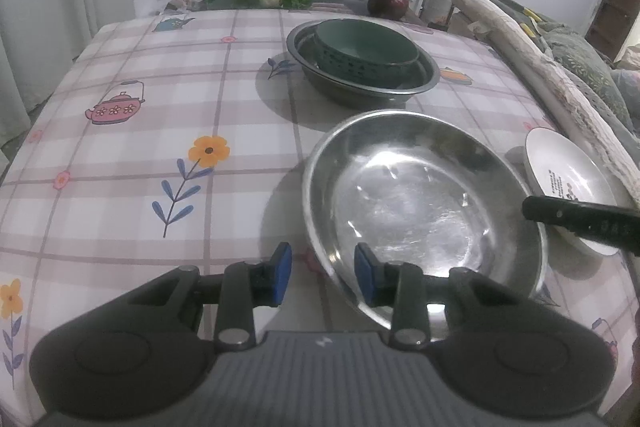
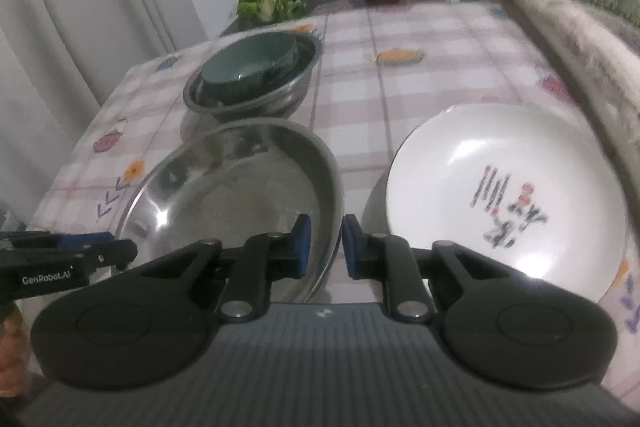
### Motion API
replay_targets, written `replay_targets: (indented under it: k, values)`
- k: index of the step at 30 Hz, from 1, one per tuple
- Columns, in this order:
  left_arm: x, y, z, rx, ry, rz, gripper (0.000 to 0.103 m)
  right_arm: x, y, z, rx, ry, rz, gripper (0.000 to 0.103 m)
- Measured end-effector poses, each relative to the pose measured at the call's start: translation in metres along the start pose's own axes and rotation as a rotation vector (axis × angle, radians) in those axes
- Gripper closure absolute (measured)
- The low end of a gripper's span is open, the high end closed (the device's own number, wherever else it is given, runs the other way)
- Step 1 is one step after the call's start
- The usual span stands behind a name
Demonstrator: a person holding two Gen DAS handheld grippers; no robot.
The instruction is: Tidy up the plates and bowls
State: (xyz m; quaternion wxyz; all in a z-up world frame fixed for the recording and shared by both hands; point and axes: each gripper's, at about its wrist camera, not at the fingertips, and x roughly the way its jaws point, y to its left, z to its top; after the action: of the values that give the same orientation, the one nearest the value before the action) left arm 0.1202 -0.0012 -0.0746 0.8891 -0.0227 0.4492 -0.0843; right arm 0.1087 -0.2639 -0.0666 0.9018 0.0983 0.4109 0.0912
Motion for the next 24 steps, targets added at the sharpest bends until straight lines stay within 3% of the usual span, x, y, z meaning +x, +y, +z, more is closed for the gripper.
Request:
replay_targets:
  k: [4,8,12,15,24]
  values:
    - [0.004,0.000,0.001,-0.004,0.007,0.000,0.068,-0.001,0.004,-0.002,-0.022,0.007,-0.003,0.086]
    - [0.008,-0.001,0.002,-0.001,0.013,0.007,0.068,0.000,-0.011,0.002,0.075,0.010,0.020,0.085]
    - [0.012,-0.004,0.003,0.006,0.024,0.003,0.078,0.009,-0.026,0.002,0.168,0.037,0.059,0.081]
    - [0.013,-0.007,0.004,0.008,0.028,0.018,0.079,0.022,-0.030,0.000,0.213,0.081,0.104,0.081]
    - [0.004,-0.004,0.000,0.006,0.017,0.030,0.081,0.022,-0.014,0.000,0.185,0.089,0.121,0.078]
